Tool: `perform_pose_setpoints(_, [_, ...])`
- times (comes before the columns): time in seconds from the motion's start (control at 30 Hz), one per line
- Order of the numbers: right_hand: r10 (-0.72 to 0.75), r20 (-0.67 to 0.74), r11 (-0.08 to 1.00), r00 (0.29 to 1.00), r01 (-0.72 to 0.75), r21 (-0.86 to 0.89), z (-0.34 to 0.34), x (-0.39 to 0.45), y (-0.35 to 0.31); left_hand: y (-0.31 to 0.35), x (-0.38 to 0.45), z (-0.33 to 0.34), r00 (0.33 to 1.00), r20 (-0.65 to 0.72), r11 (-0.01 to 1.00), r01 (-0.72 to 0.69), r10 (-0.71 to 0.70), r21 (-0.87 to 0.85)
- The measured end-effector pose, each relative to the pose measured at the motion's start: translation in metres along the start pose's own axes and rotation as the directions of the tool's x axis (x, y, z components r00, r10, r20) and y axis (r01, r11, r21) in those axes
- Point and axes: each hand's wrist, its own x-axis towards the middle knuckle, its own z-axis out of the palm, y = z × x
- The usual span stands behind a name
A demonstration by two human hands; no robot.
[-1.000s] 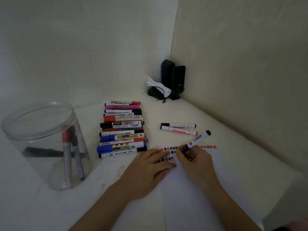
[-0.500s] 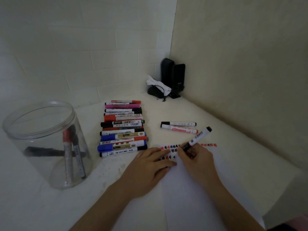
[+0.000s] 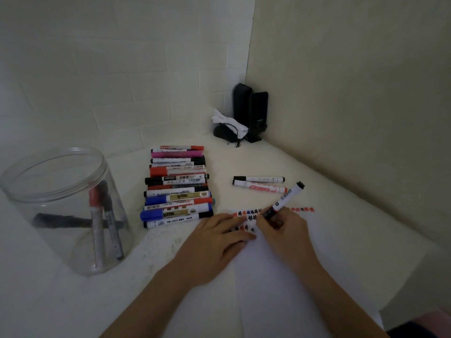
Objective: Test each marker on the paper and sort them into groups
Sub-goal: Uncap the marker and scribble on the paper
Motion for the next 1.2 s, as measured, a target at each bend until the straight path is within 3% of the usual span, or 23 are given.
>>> perform_pose_setpoints(0.1, [0.064,0.007,0.998,0.998,-0.064,0.015,-0.001,0.001,0.000,0.001,-0.001,-0.005,0.999,-0.036,0.985,0.031,-0.038,-0.170])
perform_pose_setpoints(0.17, [0.152,0.001,0.982,0.988,-0.151,0.114,-0.003,0.005,0.000,0.001,-0.002,-0.008,0.991,-0.034,0.953,0.119,-0.133,-0.278])
perform_pose_setpoints(0.27, [0.233,-0.013,0.951,0.972,-0.225,0.212,-0.005,0.007,-0.003,0.000,-0.002,-0.007,0.987,-0.036,0.949,0.142,-0.158,-0.281])
perform_pose_setpoints(0.37, [0.228,0.002,0.954,0.974,-0.224,0.199,-0.004,-0.001,-0.011,0.004,0.000,-0.013,0.974,-0.064,0.921,0.182,-0.217,-0.345])
perform_pose_setpoints(0.5, [0.187,0.059,0.965,0.981,-0.195,0.175,0.000,-0.018,-0.020,0.016,-0.010,-0.026,0.907,-0.136,0.806,0.277,-0.400,-0.522])
perform_pose_setpoints(0.73, [0.173,0.247,0.872,0.954,-0.265,0.412,-0.008,-0.029,-0.041,0.020,-0.030,-0.036,0.829,-0.100,0.735,0.424,-0.550,-0.530])
perform_pose_setpoints(0.93, [0.170,0.324,0.786,0.931,-0.326,0.526,-0.009,-0.037,-0.053,0.022,-0.034,-0.043,0.806,-0.118,0.682,0.400,-0.580,-0.612])
perform_pose_setpoints(1.2, [0.137,0.343,0.834,0.929,-0.295,0.466,0.002,-0.046,-0.058,0.021,-0.034,-0.044,0.843,-0.128,0.715,0.352,-0.523,-0.605])
